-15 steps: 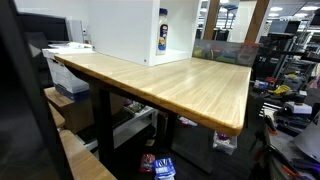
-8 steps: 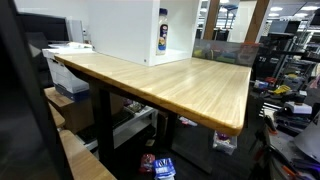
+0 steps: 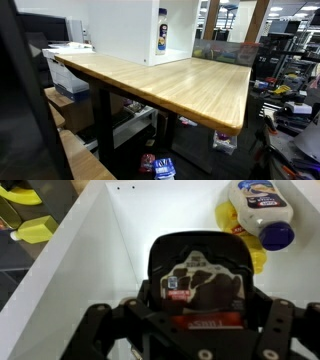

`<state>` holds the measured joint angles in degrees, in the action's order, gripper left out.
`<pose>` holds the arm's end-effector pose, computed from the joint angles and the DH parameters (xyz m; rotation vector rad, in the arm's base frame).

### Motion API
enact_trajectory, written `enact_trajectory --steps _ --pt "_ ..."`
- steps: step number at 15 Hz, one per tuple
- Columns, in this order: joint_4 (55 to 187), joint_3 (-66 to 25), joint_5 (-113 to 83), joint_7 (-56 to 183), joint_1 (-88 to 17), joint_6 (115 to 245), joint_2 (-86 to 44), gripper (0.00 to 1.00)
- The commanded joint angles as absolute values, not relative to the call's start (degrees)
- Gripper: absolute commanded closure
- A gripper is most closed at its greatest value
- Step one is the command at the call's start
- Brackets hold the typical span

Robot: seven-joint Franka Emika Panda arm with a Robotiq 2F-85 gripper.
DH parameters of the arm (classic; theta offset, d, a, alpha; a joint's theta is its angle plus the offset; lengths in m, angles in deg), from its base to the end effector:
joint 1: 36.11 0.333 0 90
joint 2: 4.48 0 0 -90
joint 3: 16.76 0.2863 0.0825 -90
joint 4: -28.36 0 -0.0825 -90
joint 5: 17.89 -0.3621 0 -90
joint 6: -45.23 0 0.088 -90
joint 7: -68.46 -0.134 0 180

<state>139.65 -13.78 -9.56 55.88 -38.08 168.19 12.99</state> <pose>0.5018 0.0027 0.6155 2.9366 -0.2247 0.7866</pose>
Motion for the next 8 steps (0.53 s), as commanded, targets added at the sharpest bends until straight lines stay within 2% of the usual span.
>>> enact_trajectory --steps 1,8 --pt "143.00 -13.94 -8.36 57.41 -38.01 175.80 13.43 0.40" --pt "152.30 -14.01 -8.67 61.10 -37.44 184.44 17.76 0.40"
